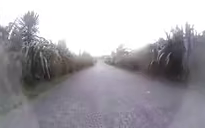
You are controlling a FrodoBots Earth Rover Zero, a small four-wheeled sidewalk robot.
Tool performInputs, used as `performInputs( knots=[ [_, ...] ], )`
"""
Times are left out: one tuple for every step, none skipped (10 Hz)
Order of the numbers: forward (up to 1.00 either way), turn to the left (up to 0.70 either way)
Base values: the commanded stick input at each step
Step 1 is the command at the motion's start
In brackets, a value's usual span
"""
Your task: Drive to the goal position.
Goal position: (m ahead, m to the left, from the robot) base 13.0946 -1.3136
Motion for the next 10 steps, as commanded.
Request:
performInputs(
  knots=[
    [0.85, 0.00],
    [0.85, 0.00],
    [0.85, 0.00],
    [0.85, 0.00],
    [0.85, 0.00],
    [0.85, 0.00],
    [0.85, -0.34],
    [0.85, -0.34],
    [0.85, -0.34],
    [0.85, -0.34]
  ],
)
